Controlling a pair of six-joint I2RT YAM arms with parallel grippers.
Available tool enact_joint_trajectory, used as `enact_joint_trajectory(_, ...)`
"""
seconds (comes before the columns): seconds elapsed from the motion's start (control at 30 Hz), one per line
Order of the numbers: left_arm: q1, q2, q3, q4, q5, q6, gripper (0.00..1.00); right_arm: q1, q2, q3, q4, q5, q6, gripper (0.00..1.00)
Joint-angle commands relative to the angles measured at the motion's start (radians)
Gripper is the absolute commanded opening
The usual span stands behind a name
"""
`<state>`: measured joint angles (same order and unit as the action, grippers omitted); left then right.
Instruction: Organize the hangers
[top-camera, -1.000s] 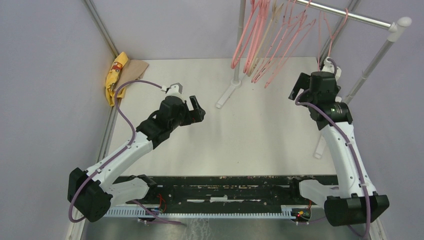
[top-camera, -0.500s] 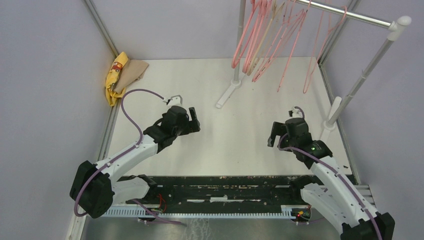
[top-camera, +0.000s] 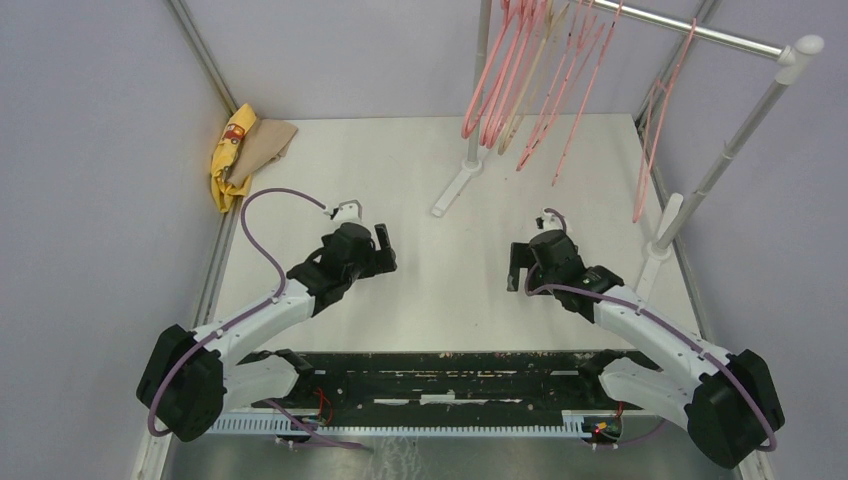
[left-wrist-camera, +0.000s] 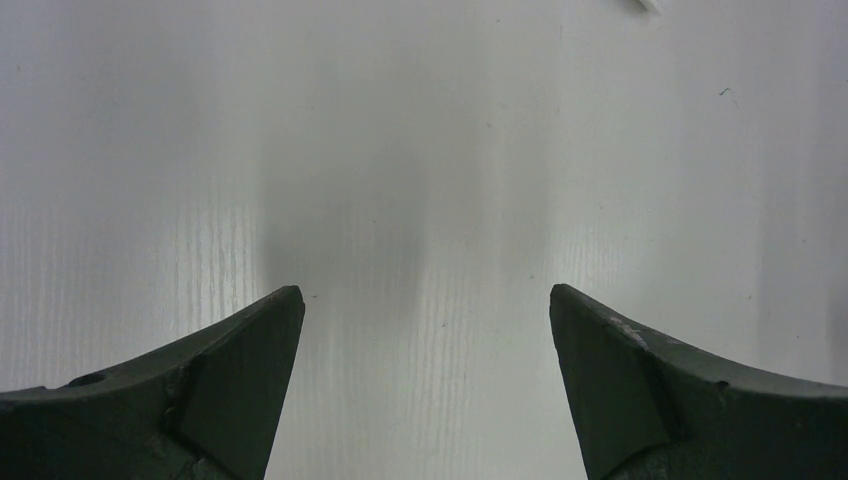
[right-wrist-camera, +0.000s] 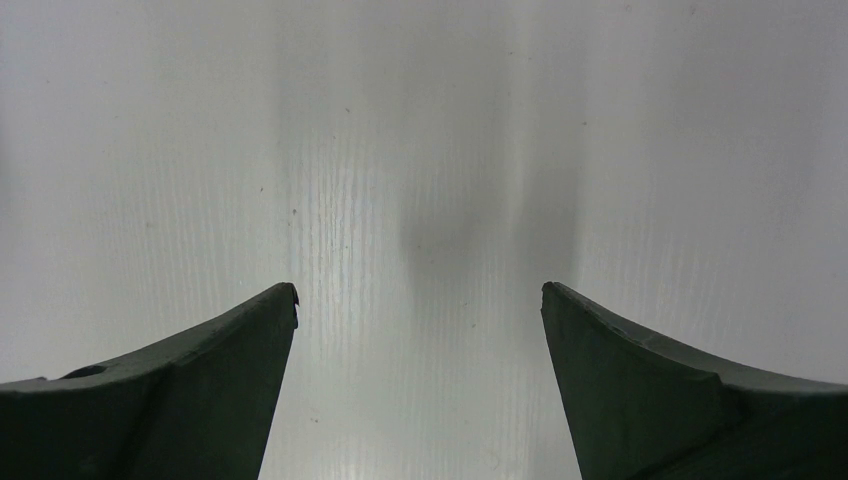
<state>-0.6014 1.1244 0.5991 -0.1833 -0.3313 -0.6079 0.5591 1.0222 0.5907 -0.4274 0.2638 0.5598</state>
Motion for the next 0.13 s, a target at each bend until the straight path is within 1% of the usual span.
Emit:
enact_joint_trajectory(0.0, 0.003, -0.014, -0.005, 0.065, -0.035, 0.039, 0.99, 0.005, 0.002, 0.032, 0.059, 0.053, -0.032, 1.0)
enact_joint_trajectory(0.1, 0.003, 0.001, -0.004, 0.074, -0.028, 0.032, 0.99, 0.006, 0.016, 0.041, 0.039, 0.07, -0.043, 1.0)
